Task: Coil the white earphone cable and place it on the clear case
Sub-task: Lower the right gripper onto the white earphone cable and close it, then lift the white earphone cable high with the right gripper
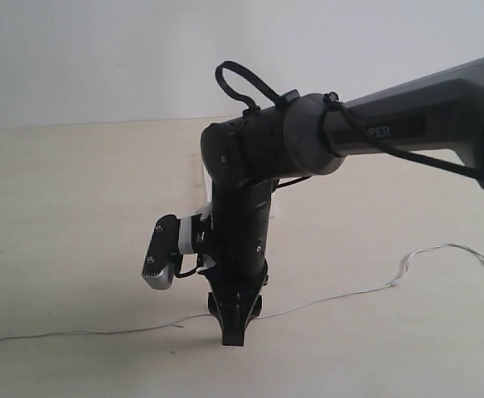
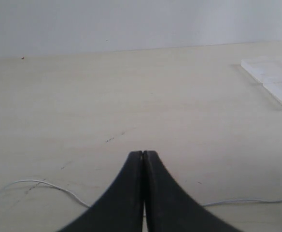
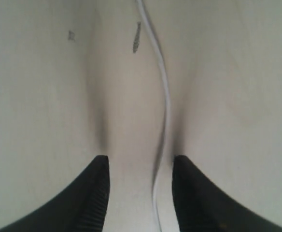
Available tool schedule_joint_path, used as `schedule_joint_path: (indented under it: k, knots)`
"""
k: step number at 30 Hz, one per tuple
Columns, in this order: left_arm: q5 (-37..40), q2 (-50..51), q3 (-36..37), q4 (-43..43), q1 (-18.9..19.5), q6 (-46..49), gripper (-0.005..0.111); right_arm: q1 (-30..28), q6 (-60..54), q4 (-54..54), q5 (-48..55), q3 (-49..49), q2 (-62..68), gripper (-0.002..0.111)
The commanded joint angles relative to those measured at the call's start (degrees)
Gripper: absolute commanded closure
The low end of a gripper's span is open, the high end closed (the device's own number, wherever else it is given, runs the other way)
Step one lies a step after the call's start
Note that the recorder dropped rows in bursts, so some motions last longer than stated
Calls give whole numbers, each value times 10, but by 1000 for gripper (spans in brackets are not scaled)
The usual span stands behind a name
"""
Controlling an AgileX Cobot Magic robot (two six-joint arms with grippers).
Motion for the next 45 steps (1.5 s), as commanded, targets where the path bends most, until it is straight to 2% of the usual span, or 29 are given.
schedule_joint_path:
  k: [1,5,29,32,33,38,45]
  knots:
    - [-7,-4,2,-4,0,1,107,1,1,2,-27,-3,7,66]
    - [-7,-4,2,-4,0,1,107,1,19,0,-51,-3,8,66]
    - [-7,-4,2,-4,0,1,107,1,76,-37,-49,-3,53,66]
    - [-7,-4,2,-4,0,1,107,1,76,-37,-40,-3,53,73]
    - [-7,-4,2,-4,0,1,107,1,76,-37,-32,-3,53,82]
    - [-7,-4,2,-4,0,1,107,1,58,-37,5,-3,53,108]
    - [-7,-4,2,-4,0,1,107,1,76,-44,9,-4,1,108]
